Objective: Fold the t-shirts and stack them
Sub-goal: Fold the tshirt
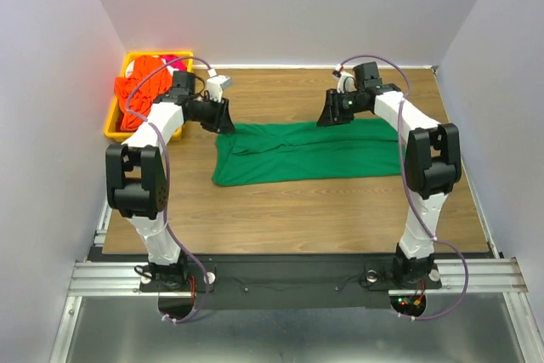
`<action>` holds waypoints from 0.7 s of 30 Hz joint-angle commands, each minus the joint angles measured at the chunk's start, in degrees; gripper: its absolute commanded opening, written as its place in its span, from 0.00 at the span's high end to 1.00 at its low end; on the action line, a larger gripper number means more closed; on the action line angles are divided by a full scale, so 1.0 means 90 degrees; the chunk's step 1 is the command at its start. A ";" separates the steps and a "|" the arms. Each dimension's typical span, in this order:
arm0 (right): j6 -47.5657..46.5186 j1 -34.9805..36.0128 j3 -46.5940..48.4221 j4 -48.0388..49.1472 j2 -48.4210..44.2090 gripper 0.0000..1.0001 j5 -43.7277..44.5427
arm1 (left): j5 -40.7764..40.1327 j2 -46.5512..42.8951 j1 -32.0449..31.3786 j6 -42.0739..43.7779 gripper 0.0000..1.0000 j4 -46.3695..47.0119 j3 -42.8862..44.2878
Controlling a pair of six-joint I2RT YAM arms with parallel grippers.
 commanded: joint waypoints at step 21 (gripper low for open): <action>-0.0107 0.1580 0.3142 -0.0088 0.2308 0.48 0.0270 | -0.0168 -0.0462 -0.0511 0.0648 0.63 -0.0614 -0.1369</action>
